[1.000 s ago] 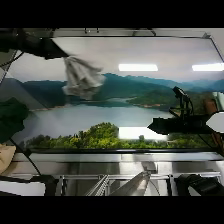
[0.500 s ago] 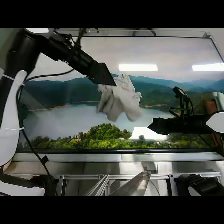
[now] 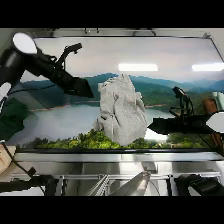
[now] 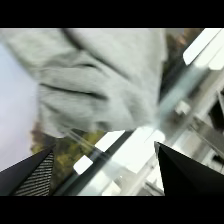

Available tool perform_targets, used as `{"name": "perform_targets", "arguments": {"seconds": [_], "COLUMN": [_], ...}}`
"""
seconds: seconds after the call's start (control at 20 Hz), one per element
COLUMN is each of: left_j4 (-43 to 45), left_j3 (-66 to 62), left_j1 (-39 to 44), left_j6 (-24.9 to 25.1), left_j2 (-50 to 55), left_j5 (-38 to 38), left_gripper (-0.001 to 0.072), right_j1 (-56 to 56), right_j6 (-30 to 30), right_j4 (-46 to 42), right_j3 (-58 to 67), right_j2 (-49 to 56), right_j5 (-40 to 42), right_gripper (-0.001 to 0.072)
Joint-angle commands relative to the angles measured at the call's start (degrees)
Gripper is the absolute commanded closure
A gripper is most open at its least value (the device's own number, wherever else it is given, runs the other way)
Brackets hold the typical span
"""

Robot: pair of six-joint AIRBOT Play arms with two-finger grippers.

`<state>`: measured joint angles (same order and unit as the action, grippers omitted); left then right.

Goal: Fold the shirts.

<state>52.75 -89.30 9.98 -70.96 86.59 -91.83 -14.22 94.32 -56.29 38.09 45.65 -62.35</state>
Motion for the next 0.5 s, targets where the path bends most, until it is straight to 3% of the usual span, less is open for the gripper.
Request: {"name": "perform_targets", "arguments": {"seconds": [0.0,0.15,0.3,0.35,0.4,0.45], "left_j4": [1.0,-3.8,-6.4,-6.3,-6.4,-6.4], "left_j3": [13.7,12.3,1.7,-2.0,-5.9,-9.5], "left_j1": [-5.4,-5.9,-5.4,-4.9,-4.4,-3.9], "left_j6": [2.6,6.9,7.0,7.0,7.0,6.8], "left_j2": [-2.5,4.4,15.7,19.2,22.8,26.0], "left_j5": [14.5,20.5,20.5,20.6,20.5,20.4], "left_gripper": [0.0024,0.0024,0.0025,0.0043,0.0111,0.0124], "right_j1": [0.0,0.0,0.0,0.0,0.0,0.0], "right_j6": [0.0,0.0,0.0,0.0,0.0,0.1], "right_j4": [0.0,0.0,0.0,0.0,0.0,-0.9], "right_j3": [0.0,0.0,0.0,0.0,0.0,0.0], "right_j2": [0.0,0.0,0.0,0.0,0.1,0.2], "right_j5": [0.6,3.7,6.3,7.0,7.1,7.0], "right_gripper": [0.0691,0.0691,0.0691,0.0691,0.0690,0.0639]}}
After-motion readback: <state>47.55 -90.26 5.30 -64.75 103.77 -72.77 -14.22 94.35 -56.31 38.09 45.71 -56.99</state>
